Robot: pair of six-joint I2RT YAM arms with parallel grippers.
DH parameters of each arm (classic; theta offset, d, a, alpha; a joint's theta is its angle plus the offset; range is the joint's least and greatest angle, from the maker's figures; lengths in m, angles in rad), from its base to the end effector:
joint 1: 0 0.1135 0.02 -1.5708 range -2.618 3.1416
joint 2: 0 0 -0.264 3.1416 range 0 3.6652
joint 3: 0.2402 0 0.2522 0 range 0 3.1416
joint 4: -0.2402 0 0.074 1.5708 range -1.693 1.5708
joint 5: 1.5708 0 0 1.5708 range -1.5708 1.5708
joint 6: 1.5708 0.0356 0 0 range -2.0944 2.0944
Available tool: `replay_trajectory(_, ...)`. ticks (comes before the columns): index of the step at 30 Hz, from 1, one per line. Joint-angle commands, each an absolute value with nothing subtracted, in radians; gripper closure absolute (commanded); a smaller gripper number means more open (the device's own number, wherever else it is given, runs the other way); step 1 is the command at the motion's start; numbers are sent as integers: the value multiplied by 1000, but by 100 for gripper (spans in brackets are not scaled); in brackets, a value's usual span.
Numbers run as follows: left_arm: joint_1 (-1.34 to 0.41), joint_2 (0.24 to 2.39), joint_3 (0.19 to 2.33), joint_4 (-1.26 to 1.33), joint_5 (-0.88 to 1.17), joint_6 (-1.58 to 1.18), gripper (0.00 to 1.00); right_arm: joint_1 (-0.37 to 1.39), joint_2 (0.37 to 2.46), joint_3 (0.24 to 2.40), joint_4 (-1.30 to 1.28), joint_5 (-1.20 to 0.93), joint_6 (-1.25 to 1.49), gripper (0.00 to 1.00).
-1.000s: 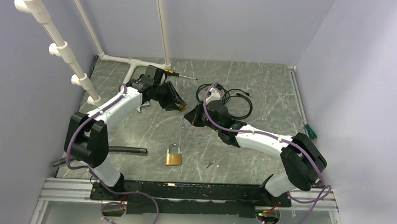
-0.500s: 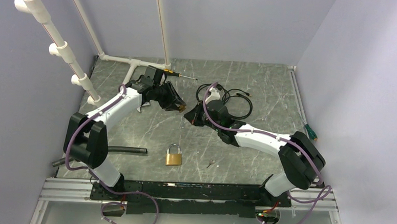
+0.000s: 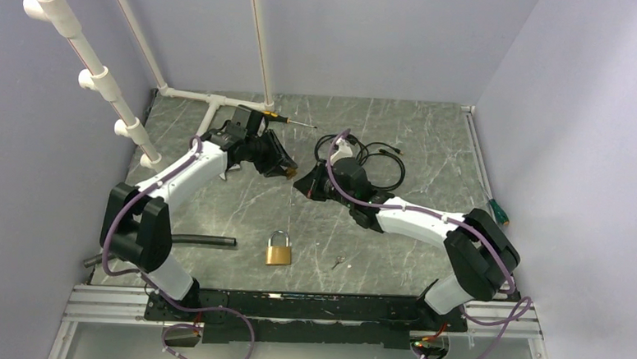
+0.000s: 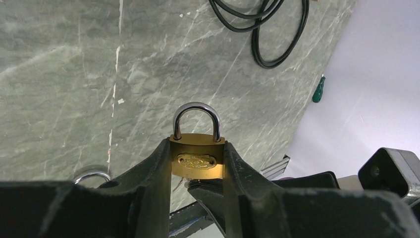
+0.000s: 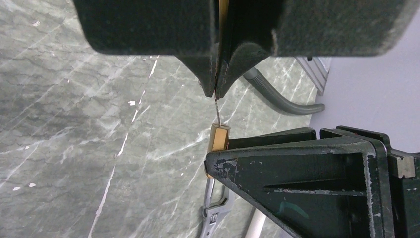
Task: Unlock with the key
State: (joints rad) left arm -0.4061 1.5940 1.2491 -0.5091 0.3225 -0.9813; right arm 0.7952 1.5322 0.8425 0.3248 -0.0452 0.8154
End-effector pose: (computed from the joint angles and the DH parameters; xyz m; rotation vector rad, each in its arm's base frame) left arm 0.3150 -0.1477 0.2698 -0.5915 2.5637 -0.9574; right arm 0.2364 0.2434 0.2286 -0.0115 2.1036 1.0771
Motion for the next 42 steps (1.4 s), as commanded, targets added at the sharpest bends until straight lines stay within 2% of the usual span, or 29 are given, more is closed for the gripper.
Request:
replay_trajectory(1, -418, 1529, 1255, -490, 285, -967, 100, 789, 1541, 890, 401, -101, 836, 100)
replay_trajectory(14, -460, 1493, 1257, -512, 177, -939, 100, 749, 1535, 884, 426, -155, 903, 100)
replay_trajectory(34, -542, 1433, 1243, -544, -55, -959, 100, 736, 1554, 977, 314, -114, 974, 100)
replay_trajectory(42, -555, 1436, 1253, -557, -70, -970, 100, 736, 1553, 973, 335, -92, 966, 100)
